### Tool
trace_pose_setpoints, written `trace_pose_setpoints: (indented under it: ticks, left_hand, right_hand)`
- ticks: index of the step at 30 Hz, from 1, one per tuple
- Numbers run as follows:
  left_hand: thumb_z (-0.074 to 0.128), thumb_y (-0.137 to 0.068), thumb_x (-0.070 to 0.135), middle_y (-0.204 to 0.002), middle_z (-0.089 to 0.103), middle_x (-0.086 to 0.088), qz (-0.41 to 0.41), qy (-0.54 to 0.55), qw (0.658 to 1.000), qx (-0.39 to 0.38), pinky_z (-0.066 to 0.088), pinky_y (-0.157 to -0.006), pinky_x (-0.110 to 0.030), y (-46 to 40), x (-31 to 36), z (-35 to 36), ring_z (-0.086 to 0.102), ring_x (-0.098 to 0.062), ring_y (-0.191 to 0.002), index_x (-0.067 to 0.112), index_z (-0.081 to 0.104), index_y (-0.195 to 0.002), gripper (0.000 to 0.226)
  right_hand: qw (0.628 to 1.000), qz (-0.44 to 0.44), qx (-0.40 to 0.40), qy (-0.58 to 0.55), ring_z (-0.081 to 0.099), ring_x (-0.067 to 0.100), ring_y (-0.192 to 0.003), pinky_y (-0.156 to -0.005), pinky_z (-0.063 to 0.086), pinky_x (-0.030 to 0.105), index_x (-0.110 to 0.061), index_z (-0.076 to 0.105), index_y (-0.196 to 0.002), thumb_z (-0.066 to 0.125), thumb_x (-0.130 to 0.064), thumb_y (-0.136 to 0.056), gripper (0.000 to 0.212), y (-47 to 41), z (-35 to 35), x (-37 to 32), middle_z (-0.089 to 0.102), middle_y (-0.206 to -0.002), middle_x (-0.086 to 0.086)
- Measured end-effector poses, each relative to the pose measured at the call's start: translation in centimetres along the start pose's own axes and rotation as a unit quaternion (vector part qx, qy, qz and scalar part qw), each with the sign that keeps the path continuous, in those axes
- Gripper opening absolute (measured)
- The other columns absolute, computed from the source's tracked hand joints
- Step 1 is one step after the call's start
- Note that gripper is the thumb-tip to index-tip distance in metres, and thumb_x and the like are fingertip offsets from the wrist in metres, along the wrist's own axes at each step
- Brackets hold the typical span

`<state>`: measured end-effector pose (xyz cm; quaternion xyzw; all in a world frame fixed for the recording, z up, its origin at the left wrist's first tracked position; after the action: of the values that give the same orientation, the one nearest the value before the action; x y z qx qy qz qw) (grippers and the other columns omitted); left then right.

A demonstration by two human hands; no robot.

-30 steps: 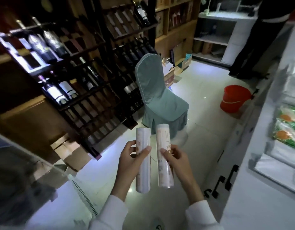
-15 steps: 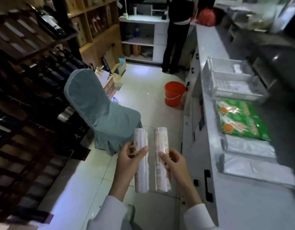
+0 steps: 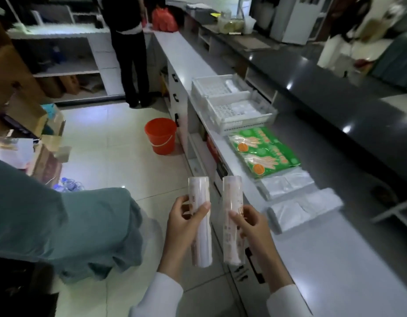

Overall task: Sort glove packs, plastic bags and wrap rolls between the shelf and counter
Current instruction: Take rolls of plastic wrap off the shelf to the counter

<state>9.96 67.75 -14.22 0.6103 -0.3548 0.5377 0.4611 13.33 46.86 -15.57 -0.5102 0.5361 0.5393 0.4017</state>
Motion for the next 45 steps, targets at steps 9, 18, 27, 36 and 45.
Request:
trace_pose_setpoints:
  ticks: [9, 18, 27, 36, 45]
  left_hand:
    - [0.09, -0.076, 0.042, -0.107, 0.076, 0.006, -0.017, -0.025, 0.989, -0.142, 0.062, -0.079, -0.033, -7.0, 1.2, 12.7, 0.075, -0.013, -0.094, 0.025, 0.067, -0.119, 0.051]
    - [0.087, -0.081, 0.039, -0.102, 0.077, 0.005, -0.013, -0.055, 0.972, -0.227, 0.057, -0.07, -0.027, -11.7, 2.3, 25.7, 0.075, -0.014, -0.092, 0.031, 0.069, -0.112, 0.037]
    - [0.084, -0.068, 0.053, -0.105, 0.077, 0.001, -0.01, -0.061, 0.952, -0.299, 0.059, -0.072, -0.027, -15.2, 3.2, 34.0, 0.075, -0.017, -0.095, 0.034, 0.068, -0.115, 0.052]
    - [0.086, -0.064, 0.054, -0.1, 0.078, 0.009, -0.045, -0.058, 0.942, -0.327, 0.061, -0.07, -0.028, -23.4, 2.7, 36.9, 0.076, -0.013, -0.091, 0.042, 0.068, -0.109, 0.05]
    - [0.081, -0.086, 0.04, -0.106, 0.08, 0.001, -0.135, -0.09, 0.886, -0.434, 0.063, -0.073, -0.034, -32.0, 2.4, 40.8, 0.079, -0.017, -0.09, 0.027, 0.064, -0.123, 0.043]
  right_hand:
    - [0.991, 0.01, 0.13, -0.028, 0.073, 0.013, -0.09, -0.071, 0.053, 0.024, -0.033, 0.074, -0.105, 0.074, -0.054, -0.082, 0.032, -4.0, -10.0, 0.6, 0.076, -0.097, -0.004]
    - [0.976, 0.003, 0.209, -0.061, 0.072, 0.008, -0.088, -0.068, 0.058, 0.024, -0.033, 0.074, -0.101, 0.075, -0.05, -0.08, 0.027, -8.1, -19.9, 0.2, 0.074, -0.094, -0.004]
    - [0.958, 0.018, 0.27, -0.098, 0.074, 0.014, -0.098, -0.078, 0.06, 0.028, -0.033, 0.074, -0.111, 0.075, -0.056, -0.082, 0.037, -10.8, -25.8, 1.6, 0.077, -0.104, -0.006]
    - [0.943, 0.044, 0.308, -0.116, 0.075, 0.016, -0.1, -0.085, 0.064, 0.034, -0.036, 0.073, -0.111, 0.075, -0.052, -0.081, 0.033, -18.7, -25.7, 2.3, 0.078, -0.106, -0.007]
    - [0.92, 0.078, 0.366, -0.112, 0.077, 0.018, -0.098, -0.078, 0.064, 0.032, -0.029, 0.073, -0.114, 0.076, -0.059, -0.078, 0.047, -26.2, -24.8, 1.2, 0.079, -0.108, -0.004]
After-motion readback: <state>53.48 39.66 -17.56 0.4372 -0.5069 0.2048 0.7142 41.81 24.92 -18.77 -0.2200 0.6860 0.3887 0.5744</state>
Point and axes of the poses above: each hand's wrist, its own y-axis away from the middle knuckle, its own z-axis out of the palm, x = y × z, the point moved 7 cm from there along -y, towards the middle knuckle
